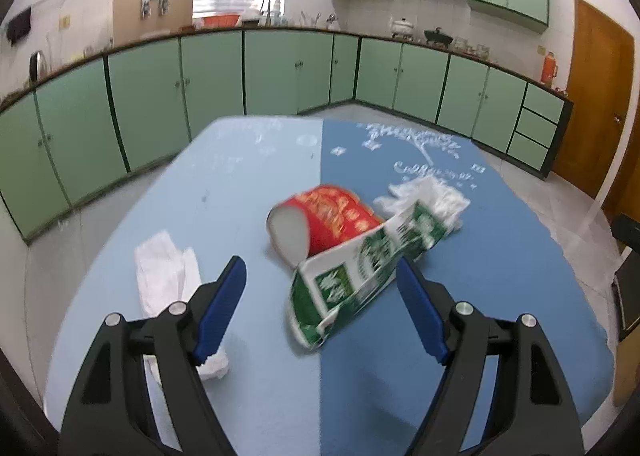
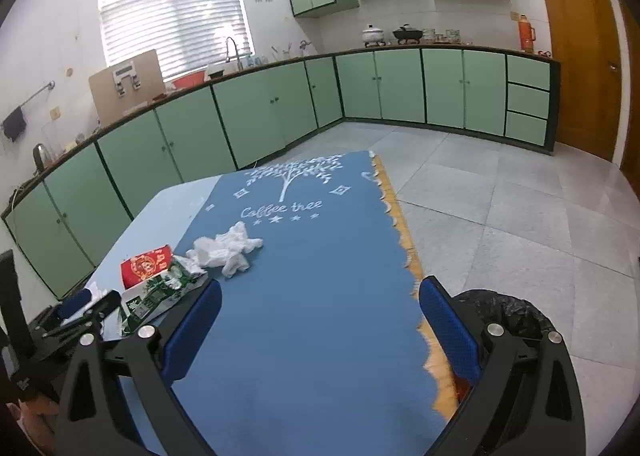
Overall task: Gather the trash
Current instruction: 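Move both open tools back over the remaining trash on the table, then grasp the green-white milk carton with the left tool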
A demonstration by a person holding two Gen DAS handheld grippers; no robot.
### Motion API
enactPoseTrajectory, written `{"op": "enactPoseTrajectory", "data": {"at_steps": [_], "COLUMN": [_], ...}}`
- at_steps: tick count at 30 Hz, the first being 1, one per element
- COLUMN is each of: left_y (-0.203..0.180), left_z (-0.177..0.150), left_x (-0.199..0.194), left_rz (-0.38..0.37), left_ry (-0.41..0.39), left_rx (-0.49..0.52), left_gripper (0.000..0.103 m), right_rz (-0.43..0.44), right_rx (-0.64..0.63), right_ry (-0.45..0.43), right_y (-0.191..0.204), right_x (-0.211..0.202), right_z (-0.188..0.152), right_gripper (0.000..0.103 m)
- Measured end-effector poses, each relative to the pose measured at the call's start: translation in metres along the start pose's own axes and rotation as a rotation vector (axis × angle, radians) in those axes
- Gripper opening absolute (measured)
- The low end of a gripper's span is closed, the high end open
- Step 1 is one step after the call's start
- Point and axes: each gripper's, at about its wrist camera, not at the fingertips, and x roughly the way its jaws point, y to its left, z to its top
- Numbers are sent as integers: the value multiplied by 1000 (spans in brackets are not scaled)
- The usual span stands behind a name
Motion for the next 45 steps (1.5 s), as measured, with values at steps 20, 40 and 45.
{"op": "enactPoseTrajectory", "data": {"at_steps": [20,40,45], "left_y": [-25,-42,-55], "left_z": [-24,-2,-2], "left_x": [26,42,56], "left_rz": [-240,-182,-173], "left_ry": [132,92,147], "left_rx": [-40,69,94], "left_gripper": [66,73,70], "right_rz": [-44,-41,-43], "right_rx": [-22,3,8], "right_ry": [21,19,27], "right_y": [12,4,2], "right_x": [4,5,7], "right_z": [-2,-3,-4], "right_gripper": [97,97,97]}}
